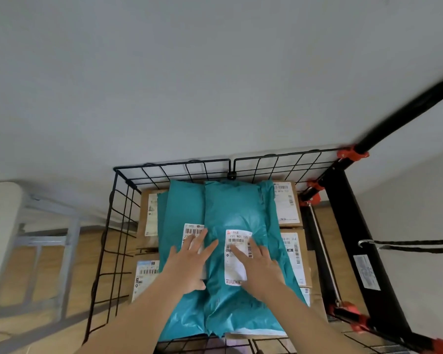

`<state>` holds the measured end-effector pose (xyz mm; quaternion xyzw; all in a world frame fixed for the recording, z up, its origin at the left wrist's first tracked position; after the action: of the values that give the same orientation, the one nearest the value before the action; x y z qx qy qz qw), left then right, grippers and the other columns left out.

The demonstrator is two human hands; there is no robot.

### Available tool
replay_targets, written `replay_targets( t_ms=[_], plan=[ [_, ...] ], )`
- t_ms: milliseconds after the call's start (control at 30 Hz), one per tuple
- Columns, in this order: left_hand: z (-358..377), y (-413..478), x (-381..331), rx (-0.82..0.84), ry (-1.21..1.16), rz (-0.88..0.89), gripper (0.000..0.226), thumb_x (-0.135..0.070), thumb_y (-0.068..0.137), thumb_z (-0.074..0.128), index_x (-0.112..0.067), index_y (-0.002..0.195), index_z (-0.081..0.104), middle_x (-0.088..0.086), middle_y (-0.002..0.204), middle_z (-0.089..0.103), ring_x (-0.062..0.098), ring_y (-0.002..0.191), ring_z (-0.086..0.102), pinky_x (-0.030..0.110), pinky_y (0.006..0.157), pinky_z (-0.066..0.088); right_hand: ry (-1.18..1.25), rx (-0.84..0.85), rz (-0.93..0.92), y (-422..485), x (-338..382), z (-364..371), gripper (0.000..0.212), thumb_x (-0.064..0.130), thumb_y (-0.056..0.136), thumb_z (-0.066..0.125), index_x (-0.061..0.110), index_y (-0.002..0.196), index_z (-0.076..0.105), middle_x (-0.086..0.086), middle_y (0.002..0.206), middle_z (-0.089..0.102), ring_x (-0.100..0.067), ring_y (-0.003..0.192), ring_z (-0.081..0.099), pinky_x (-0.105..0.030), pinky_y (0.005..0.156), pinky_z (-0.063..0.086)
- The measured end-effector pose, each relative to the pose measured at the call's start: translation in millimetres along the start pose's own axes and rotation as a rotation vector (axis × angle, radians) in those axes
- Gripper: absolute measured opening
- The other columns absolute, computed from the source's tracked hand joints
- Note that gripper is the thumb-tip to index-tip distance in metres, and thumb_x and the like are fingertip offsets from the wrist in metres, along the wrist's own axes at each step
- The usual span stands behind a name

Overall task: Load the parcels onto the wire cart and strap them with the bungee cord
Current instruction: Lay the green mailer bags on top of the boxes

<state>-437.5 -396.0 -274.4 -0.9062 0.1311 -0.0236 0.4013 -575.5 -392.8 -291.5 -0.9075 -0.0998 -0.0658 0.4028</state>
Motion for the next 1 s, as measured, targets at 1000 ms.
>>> replay_targets(
  t_ms=[1000],
  plan=[
    [-4, -244, 170, -0.643, -0.546, -0.075, 0.043, -0.026, 0.092, 0.056, -0.028, 0.134, 0.047, -0.010, 0.149, 0.031, 0.010, 0.133, 0.035, 0.027, 0.109, 0.030, 0.178, -0.465, -0.086, -120, 202, -37, 0.068, 0.018, 0.093, 0.050, 0.034, 0.149, 0.016, -0.001, 0.159, -0.001, -0.027, 0.143, 0.019, -0.033, 0.100, 0.042]
  ],
)
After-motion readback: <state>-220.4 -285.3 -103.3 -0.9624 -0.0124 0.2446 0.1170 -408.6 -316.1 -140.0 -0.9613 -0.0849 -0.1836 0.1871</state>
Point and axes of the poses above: each hand's wrist, its own y-axis towards the middle knuckle, its own z-axis out of the palm, x = y × z, the point moved 10 cm from there along y, towards the middle knuckle
